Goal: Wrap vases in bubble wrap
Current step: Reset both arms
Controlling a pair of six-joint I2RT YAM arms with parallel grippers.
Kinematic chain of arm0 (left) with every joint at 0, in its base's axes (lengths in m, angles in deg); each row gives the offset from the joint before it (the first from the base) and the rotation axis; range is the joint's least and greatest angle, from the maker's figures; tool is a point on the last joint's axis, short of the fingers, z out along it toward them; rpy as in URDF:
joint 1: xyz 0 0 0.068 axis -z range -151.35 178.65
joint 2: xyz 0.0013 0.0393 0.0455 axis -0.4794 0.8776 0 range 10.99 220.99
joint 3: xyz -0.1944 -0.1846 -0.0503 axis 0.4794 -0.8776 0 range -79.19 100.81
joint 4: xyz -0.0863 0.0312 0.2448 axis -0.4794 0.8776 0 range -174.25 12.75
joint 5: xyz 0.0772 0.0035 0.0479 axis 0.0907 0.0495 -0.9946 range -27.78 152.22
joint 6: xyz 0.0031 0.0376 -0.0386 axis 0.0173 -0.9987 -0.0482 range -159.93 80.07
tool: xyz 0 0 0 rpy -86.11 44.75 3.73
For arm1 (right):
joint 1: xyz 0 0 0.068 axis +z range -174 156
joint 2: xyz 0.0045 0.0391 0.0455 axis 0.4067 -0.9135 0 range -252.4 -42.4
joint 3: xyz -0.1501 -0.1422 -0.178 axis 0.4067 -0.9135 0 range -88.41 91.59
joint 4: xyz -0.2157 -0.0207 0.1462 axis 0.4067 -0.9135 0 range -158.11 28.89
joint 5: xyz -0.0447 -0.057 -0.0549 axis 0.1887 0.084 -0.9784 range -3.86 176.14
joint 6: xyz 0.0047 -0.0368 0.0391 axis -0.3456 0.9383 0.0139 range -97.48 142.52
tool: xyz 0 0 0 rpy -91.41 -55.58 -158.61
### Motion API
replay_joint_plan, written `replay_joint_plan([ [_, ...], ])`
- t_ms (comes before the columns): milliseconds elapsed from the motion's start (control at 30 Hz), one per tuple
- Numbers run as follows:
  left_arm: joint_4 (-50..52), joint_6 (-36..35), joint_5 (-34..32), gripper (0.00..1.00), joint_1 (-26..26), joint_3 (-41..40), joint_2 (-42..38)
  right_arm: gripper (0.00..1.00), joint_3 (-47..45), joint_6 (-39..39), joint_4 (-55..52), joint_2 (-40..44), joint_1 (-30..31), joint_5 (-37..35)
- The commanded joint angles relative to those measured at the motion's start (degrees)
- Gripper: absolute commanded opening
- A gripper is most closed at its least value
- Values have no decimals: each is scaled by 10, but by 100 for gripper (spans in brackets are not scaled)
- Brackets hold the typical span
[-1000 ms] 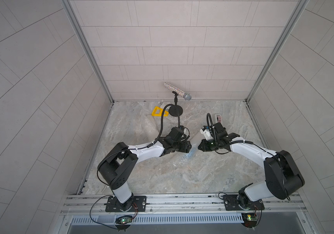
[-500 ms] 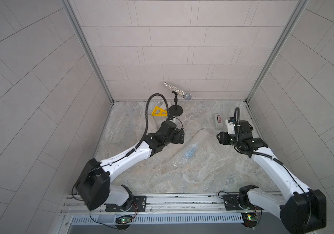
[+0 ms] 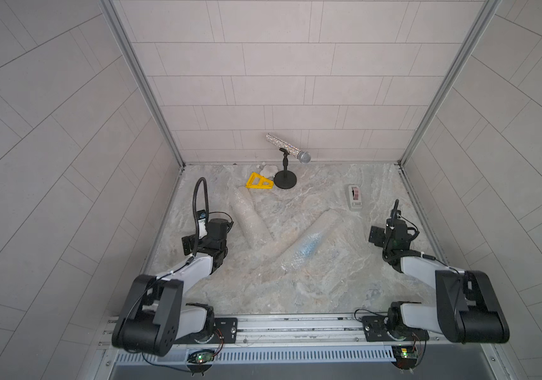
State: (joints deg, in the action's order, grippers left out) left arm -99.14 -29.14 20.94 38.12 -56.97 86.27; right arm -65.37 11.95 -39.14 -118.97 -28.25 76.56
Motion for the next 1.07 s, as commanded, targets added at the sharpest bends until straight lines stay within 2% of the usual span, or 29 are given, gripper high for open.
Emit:
replay_joint_plan([
  [0,-240,-82,49,100,-2,-14,5,100,13,28,173,-50,-1,27],
  [67,-339,-103,120,100,-8,-49,13,100,44,13,120,-56,-7,67],
  [100,-370,-101,141,100,-15,-51,25,100,37,24,129,-56,-7,102],
  [167,-442,-104,189,100,-22,-76,76,99,-26,87,302,-89,17,151],
  [233,-537,-122,218,100,-23,-86,143,100,-73,75,469,-157,29,115],
  [267,-591,-136,214,100,-23,-82,186,100,-81,70,463,-146,27,97],
  [300,-592,-139,202,100,-19,-81,193,100,-71,60,409,-129,27,67],
  [367,-436,-106,174,100,-24,-49,132,100,-25,58,319,-122,42,14],
  [433,-338,-70,154,100,-39,4,130,99,-27,90,348,-137,77,-49],
  [467,-341,-65,149,100,-46,16,147,99,-32,94,361,-141,82,-57],
  [533,-430,-77,156,100,-47,-13,163,100,-33,98,350,-132,85,-46],
  [600,-399,-71,159,100,-47,-8,152,100,-38,107,372,-140,85,-26],
  [1033,-406,-80,162,100,-45,-6,158,100,-24,105,342,-138,82,-16],
])
